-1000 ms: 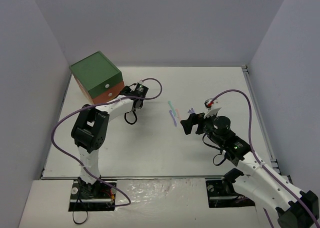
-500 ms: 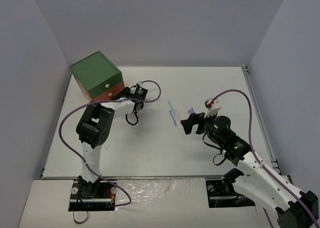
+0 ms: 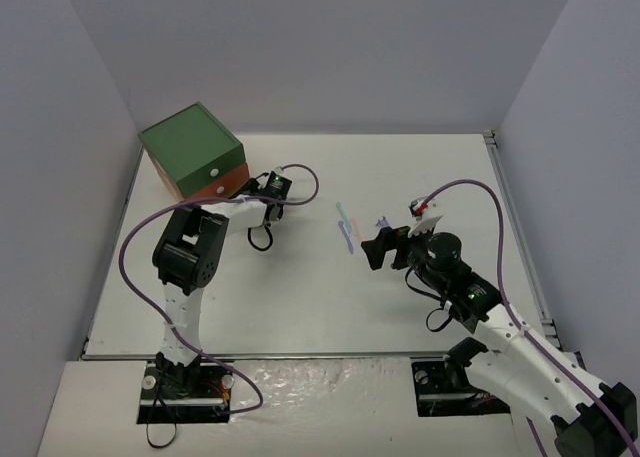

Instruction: Organize the makeup

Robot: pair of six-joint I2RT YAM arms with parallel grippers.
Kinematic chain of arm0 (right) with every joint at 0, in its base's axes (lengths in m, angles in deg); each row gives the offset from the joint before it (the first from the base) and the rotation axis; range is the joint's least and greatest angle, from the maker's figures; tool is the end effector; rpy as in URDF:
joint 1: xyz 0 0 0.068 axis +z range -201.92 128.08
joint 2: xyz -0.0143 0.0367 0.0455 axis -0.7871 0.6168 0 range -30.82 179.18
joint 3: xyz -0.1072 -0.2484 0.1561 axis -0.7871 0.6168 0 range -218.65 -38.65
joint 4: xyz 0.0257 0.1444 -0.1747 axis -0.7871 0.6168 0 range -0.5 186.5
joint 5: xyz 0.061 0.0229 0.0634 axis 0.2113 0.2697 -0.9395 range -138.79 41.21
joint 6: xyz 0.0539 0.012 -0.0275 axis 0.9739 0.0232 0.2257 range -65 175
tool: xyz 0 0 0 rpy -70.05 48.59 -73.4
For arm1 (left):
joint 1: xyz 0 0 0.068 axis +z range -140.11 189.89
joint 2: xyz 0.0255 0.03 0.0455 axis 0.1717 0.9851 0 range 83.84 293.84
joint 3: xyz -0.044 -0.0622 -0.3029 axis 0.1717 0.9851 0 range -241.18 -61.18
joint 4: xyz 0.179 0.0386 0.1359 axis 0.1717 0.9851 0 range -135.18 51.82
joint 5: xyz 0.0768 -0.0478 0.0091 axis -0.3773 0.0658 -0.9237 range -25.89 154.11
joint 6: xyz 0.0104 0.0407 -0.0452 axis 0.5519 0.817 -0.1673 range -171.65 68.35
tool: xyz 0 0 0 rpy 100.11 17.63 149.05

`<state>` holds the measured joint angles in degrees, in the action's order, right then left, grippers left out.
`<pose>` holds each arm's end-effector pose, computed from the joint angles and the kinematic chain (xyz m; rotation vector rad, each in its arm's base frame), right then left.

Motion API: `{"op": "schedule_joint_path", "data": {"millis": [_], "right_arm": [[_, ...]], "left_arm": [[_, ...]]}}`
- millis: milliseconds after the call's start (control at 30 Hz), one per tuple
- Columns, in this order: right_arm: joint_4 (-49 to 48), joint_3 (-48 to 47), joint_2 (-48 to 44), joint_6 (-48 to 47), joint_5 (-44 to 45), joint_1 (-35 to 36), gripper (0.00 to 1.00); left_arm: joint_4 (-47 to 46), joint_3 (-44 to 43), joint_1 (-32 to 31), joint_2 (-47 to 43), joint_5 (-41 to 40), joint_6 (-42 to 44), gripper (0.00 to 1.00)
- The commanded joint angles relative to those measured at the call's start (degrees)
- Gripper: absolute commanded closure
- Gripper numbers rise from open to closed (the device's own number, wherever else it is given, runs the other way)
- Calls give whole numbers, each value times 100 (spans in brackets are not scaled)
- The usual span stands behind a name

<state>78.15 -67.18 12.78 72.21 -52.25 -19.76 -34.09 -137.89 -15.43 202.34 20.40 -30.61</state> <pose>0.1146 0.0754 0.3194 -0.2661 1.6620 0.7048 0.3989 -0.1532 0.2009 0.6277 2.2614 0.9030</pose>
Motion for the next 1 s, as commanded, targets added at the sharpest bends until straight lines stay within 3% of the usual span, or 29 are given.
{"op": "schedule_joint_path", "data": {"millis": [0,167,467,967], "right_arm": [[-489,-47,0,-51,-58,-35,0],[-491,-55,26,-60,-58,-26,0],[-483,-63,13,-60,-65,-33,0],[-490,-56,-95,-69,-58,-43,0]], "left_arm": [[-9,-379,62,-126,33,-12,62],[59,-415,80,-108,185,-64,66],[333,-424,90,-138,445,-217,92],[1128,-298,-39,-561,1239,-876,100]]}}
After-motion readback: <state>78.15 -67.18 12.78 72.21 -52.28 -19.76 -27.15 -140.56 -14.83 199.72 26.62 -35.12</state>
